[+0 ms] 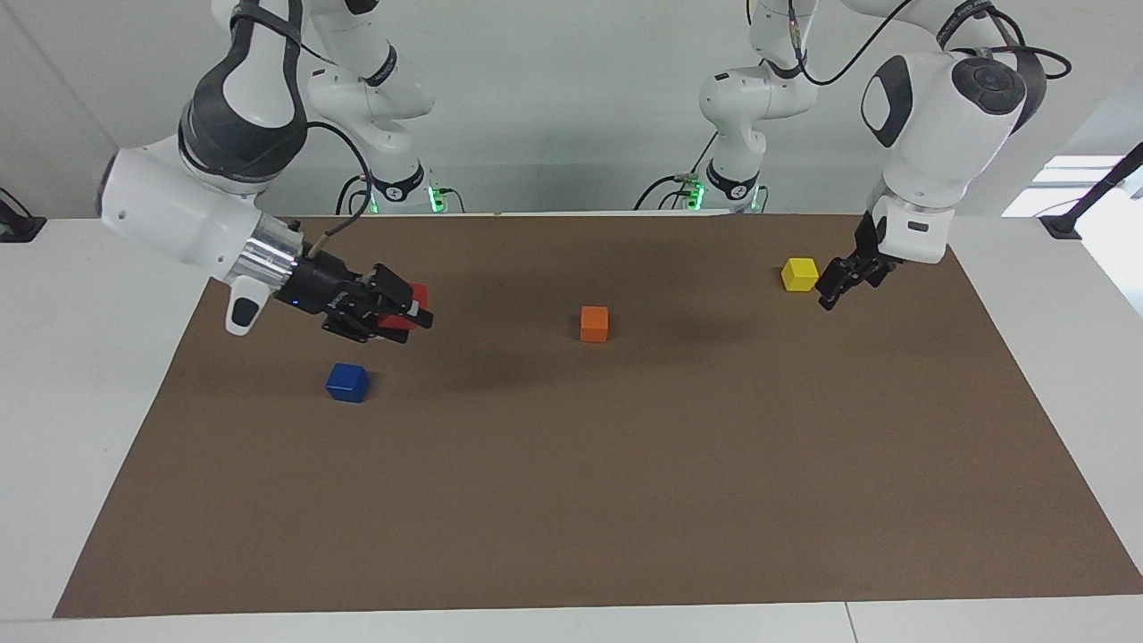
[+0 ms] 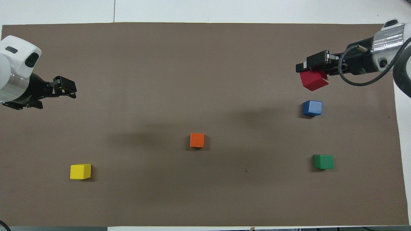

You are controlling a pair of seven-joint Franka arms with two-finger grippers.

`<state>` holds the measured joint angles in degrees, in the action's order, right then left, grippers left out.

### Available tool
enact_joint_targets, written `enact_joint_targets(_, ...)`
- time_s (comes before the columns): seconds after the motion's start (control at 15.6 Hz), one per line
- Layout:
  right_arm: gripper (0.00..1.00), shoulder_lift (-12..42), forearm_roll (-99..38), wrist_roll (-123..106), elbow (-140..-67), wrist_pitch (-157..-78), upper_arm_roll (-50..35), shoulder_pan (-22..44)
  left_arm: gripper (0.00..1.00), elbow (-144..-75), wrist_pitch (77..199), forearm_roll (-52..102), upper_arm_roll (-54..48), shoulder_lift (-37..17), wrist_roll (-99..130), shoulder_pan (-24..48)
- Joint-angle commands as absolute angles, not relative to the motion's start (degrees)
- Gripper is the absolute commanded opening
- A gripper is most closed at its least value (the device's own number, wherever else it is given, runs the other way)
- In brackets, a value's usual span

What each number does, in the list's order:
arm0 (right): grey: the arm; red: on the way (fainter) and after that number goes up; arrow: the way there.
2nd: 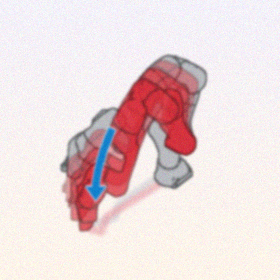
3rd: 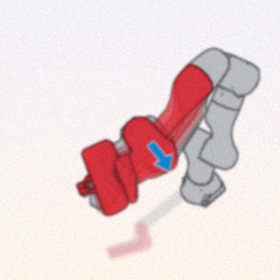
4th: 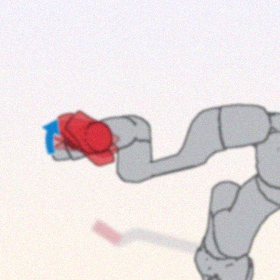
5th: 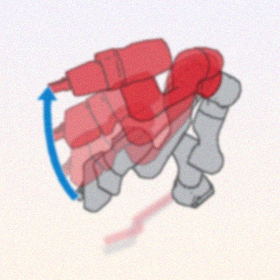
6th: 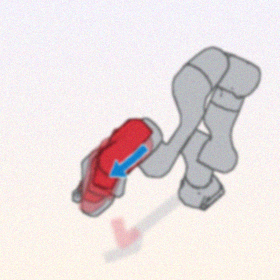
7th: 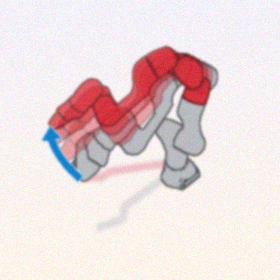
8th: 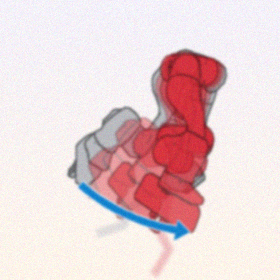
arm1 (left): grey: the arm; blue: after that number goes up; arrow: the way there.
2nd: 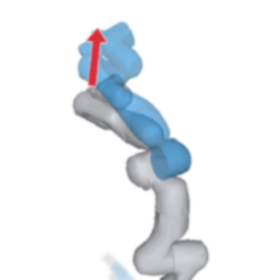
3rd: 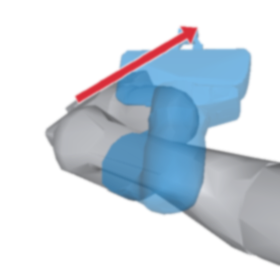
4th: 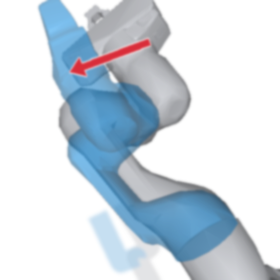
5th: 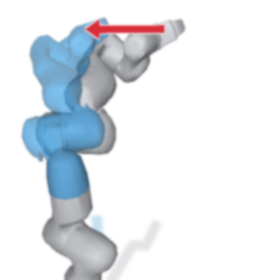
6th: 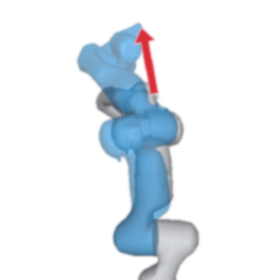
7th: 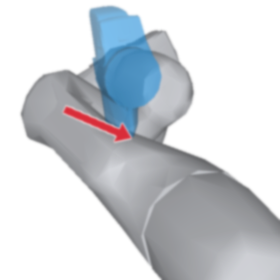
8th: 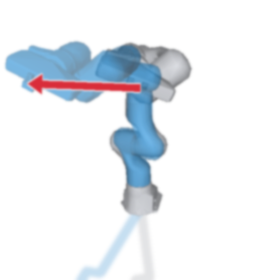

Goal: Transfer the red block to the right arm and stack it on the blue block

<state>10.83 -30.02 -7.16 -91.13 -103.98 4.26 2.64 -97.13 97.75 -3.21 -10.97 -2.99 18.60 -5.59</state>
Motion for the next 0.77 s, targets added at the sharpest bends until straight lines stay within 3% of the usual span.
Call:
enact_joint_targets(0.0, 0.00, 9.24, -19.80, -2.74, -90.26, -103.98, 4.83, 3.07, 1.00, -96.31, 95.97, -4.83, -11.51, -4.40, 16.35, -5.28)
enact_joint_targets(0.13, 0.00, 8.88, -9.55, 1.73, -90.26, -104.23, 4.57, 4.12, 1.00, -100.44, 95.89, -4.57, -11.69, -2.29, 16.35, -5.19)
enact_joint_targets(0.32, 0.00, 8.35, -2.38, 4.66, -93.24, -108.26, 4.57, 6.85, 1.00, -101.16, 96.50, -4.57, -11.87, -0.88, 15.91, -4.49)
enact_joint_targets(0.71, 0.00, 8.79, 4.22, 4.40, -104.21, -126.35, 4.39, 6.94, 1.00, -101.95, 94.31, -4.48, -12.04, 0.79, 14.59, -4.39)
